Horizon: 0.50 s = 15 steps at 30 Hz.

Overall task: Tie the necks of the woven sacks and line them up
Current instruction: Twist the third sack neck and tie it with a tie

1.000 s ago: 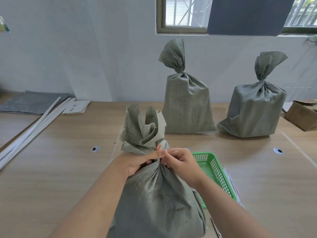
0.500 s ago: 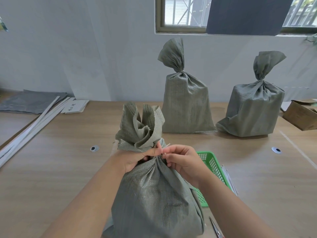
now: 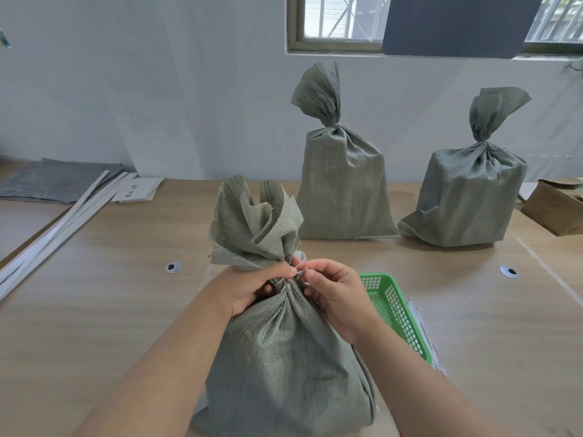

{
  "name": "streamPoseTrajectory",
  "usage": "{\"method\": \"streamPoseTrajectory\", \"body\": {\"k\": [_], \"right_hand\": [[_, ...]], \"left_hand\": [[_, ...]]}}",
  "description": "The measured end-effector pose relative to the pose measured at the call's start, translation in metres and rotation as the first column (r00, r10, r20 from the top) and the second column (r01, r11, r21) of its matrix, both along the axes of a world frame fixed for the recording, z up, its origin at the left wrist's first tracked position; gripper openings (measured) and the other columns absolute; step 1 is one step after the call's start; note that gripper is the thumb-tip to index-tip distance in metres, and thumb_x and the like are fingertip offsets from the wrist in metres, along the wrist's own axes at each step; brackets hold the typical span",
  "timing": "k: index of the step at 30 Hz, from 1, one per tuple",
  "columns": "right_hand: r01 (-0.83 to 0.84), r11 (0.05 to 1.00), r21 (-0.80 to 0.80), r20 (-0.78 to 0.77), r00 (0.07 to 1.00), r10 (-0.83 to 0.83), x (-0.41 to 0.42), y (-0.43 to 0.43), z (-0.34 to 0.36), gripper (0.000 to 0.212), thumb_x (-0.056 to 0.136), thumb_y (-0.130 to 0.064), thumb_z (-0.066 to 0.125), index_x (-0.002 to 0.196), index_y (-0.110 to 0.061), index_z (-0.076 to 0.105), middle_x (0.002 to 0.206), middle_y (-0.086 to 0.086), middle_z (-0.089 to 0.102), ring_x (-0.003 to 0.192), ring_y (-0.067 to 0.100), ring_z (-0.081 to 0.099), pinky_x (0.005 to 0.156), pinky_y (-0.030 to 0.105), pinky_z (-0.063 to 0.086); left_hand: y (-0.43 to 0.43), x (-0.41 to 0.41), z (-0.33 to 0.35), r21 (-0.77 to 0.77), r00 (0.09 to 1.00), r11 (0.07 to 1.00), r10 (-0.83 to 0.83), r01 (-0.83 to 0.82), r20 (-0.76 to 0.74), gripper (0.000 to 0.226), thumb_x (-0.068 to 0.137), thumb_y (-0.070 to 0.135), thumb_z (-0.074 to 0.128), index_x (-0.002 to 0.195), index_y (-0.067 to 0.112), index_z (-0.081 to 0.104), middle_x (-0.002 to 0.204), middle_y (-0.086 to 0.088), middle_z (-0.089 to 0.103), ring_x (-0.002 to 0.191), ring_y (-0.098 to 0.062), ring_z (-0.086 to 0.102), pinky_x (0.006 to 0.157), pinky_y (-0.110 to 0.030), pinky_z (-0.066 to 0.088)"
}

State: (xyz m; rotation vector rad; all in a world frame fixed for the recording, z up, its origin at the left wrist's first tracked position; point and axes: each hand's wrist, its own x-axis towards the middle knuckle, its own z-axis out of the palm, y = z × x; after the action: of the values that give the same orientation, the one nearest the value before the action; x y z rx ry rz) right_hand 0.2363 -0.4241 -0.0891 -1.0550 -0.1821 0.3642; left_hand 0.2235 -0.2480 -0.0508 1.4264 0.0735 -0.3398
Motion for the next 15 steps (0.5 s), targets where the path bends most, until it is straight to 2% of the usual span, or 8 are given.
{"method": "streamPoseTrajectory", "body": {"k": [2,4,6,8,11,13,15], "right_hand": [[0.012,0.999,0.039,-0.01,1.0,-0.012,-0.0001,0.0023,-0.0015,0.01,0.078,-0.004,0.069,0.084,-0.007,0.077,0.079,0.011,0.071,0.072,0.015,0.062,0.065,0.023,0.051],[0.024,0.998,0.062,-0.026,0.999,-0.023,-0.0001,0.0041,-0.0032,0.01,0.079,-0.003,0.069,0.086,-0.007,0.076,0.076,0.011,0.069,0.07,0.016,0.061,0.064,0.023,0.051],[0.03,0.997,0.078,-0.041,0.999,-0.027,-0.0001,0.0055,-0.0045,0.009,0.079,-0.005,0.072,0.087,-0.007,0.076,0.077,0.012,0.069,0.071,0.017,0.062,0.064,0.023,0.051],[0.024,0.995,0.095,-0.043,0.999,-0.02,-0.0002,0.0065,-0.0047,0.013,0.076,-0.009,0.076,0.089,-0.005,0.074,0.081,0.015,0.069,0.075,0.019,0.063,0.065,0.025,0.051],[0.035,0.994,0.101,-0.04,0.999,-0.032,0.0002,0.008,-0.0036,0.024,0.074,-0.014,0.077,0.094,-0.002,0.071,0.084,0.019,0.068,0.078,0.023,0.064,0.065,0.027,0.05],[0.047,0.994,0.099,-0.026,0.999,-0.044,0.0006,0.0089,-0.0023,0.024,0.073,-0.013,0.077,0.093,-0.002,0.071,0.081,0.019,0.068,0.075,0.023,0.064,0.065,0.027,0.051],[0.044,0.994,0.102,0.005,0.999,-0.044,0.0,0.0095,-0.0004,0.013,0.076,-0.007,0.073,0.089,-0.004,0.073,0.078,0.018,0.069,0.072,0.022,0.065,0.065,0.026,0.051]], "left_hand": [[-0.0006,0.001,-0.0017,-0.002,1.0,1.0,0.006,-0.006,0.01,0.027,0.056,0.029,0.084,0.081,0.022,0.077,0.083,0.0,0.069,0.079,-0.014,0.061,0.062,-0.021,0.042],[0.0001,0.0021,-0.0035,-0.009,1.0,1.0,0.021,-0.021,0.013,0.029,0.059,0.032,0.088,0.083,0.02,0.077,0.085,-0.003,0.07,0.089,-0.023,0.06,0.078,-0.035,0.043],[0.0018,0.0018,-0.0036,-0.01,1.0,1.0,0.013,-0.012,0.013,0.026,0.062,0.033,0.089,0.079,0.017,0.076,0.086,-0.007,0.067,0.094,-0.03,0.056,0.087,-0.044,0.038],[0.0026,0.002,-0.0029,0.024,1.0,1.0,-0.015,0.015,0.019,0.022,0.065,0.033,0.087,0.074,0.017,0.073,0.086,-0.009,0.064,0.092,-0.03,0.055,0.084,-0.044,0.039],[0.0006,0.0012,0.002,0.093,1.0,0.996,-0.002,0.001,0.008,0.02,0.059,0.035,0.082,0.068,0.02,0.073,0.078,-0.003,0.065,0.075,-0.016,0.057,0.064,-0.029,0.037],[-0.0013,0.0019,0.0029,0.12,1.0,0.993,0.003,-0.003,0.0,0.02,0.055,0.035,0.078,0.065,0.019,0.072,0.075,-0.001,0.067,0.072,-0.014,0.057,0.063,-0.029,0.035],[-0.0023,0.0029,0.0023,0.156,1.0,0.988,-0.008,0.006,0.014,0.019,0.056,0.034,0.075,0.064,0.017,0.069,0.077,-0.002,0.067,0.079,-0.019,0.056,0.065,-0.033,0.035]]}}
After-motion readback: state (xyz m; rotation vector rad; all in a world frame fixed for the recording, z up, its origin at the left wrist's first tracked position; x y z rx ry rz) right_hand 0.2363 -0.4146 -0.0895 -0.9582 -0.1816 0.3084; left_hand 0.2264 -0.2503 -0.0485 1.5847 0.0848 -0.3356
